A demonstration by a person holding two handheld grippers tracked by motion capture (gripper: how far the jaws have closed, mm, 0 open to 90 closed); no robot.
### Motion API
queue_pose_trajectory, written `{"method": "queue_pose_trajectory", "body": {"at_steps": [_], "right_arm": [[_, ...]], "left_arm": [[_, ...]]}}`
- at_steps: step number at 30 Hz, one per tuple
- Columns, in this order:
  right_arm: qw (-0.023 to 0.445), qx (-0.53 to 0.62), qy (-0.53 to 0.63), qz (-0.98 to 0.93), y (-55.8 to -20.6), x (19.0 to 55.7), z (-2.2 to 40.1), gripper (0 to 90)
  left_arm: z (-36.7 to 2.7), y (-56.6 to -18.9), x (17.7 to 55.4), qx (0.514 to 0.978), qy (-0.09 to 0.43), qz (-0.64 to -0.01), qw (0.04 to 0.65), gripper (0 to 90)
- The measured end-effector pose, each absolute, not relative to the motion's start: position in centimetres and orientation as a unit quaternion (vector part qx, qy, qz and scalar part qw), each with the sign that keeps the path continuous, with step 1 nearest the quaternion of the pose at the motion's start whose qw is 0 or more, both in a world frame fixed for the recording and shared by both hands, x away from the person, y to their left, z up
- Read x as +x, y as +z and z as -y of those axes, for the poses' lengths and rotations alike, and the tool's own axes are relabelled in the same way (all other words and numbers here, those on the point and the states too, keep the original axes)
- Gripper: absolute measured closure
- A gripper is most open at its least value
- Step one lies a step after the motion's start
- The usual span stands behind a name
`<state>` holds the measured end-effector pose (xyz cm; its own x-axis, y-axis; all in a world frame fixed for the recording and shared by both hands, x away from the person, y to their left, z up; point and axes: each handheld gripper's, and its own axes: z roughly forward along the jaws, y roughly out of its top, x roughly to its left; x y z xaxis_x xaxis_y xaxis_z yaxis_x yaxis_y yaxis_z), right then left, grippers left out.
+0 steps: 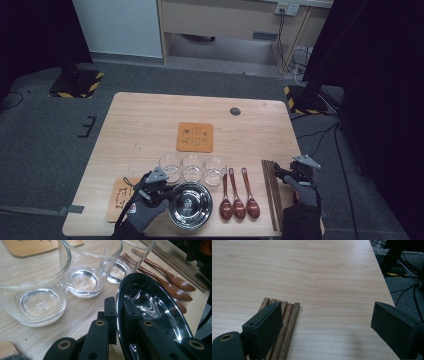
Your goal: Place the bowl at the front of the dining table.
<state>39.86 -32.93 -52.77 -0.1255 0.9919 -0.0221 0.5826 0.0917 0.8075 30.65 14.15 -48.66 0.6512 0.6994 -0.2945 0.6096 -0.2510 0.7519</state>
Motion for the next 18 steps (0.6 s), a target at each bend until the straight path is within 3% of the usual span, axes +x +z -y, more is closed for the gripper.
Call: {"method": "queue_pose_trajectory", "body": {"at_steps": [18], "right_arm": [[0.286, 0.598, 0.33, -0.673, -53.5, 39.7, 34.5, 10.1]], "left_arm": [[-14.5, -47.0, 30.1, 0.781, 0.064, -0.404, 0.472, 82.6]]}}
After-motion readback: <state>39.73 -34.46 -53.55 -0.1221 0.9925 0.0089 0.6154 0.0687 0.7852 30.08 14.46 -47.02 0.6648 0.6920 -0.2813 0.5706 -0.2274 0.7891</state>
